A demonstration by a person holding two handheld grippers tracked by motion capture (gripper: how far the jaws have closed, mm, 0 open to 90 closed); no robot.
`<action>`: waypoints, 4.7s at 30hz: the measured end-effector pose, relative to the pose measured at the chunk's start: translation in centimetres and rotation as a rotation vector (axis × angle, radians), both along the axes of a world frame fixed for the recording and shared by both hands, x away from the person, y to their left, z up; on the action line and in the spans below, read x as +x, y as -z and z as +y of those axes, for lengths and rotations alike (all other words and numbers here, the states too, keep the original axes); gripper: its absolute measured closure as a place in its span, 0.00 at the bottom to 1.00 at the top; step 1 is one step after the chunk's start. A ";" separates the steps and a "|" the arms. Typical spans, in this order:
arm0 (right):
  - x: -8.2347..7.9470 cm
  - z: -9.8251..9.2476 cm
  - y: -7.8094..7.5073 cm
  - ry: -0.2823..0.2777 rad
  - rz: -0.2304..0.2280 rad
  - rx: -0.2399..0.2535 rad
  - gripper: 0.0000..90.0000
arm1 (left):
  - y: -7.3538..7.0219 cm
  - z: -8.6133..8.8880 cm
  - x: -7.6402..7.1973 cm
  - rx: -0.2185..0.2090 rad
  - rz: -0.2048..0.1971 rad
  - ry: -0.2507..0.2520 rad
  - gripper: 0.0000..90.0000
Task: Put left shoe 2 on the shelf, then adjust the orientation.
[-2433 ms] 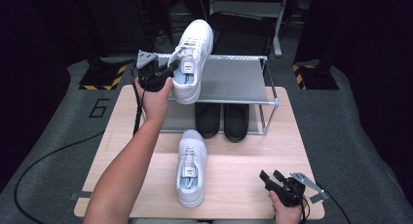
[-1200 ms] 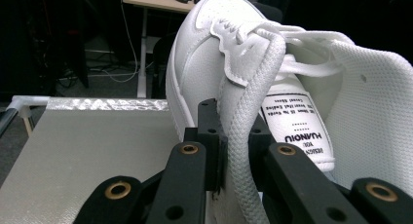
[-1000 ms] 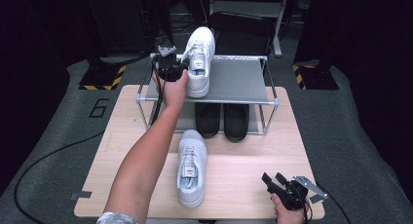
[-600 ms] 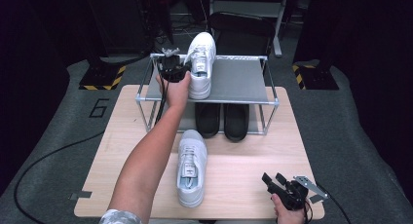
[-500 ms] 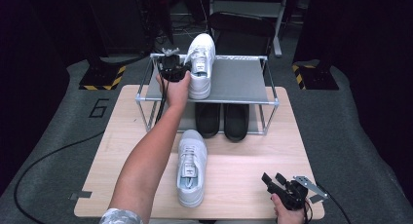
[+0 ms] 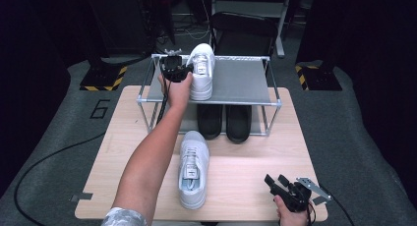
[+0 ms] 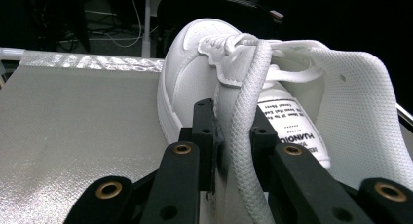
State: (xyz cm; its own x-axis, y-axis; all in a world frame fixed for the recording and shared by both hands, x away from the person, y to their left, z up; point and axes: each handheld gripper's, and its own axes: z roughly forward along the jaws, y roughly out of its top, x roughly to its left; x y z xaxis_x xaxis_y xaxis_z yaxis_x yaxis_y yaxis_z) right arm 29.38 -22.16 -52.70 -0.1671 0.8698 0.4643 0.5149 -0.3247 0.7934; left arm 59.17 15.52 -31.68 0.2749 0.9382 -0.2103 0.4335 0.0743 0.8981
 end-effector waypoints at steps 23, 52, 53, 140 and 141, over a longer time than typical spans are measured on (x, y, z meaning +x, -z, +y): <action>0.1 0.1 0.1 -0.008 0.005 0.008 0.36 | 0.0 0.6 0.5 0.028 -0.019 0.065 0.64; 0.2 0.3 0.2 -0.011 0.010 0.023 0.36 | -2.5 1.7 -0.2 0.053 -0.154 0.088 0.57; 0.2 0.2 0.2 -0.011 0.011 0.019 0.36 | -2.7 1.7 -0.3 0.054 -0.155 0.088 0.57; 0.6 10.1 -3.1 -0.244 -0.143 -0.314 0.59 | 8.6 13.0 -20.6 0.010 -0.151 0.198 0.54; 0.6 10.4 -3.1 -0.256 -0.141 -0.320 0.59 | 8.9 13.1 -20.6 0.012 -0.142 0.202 0.54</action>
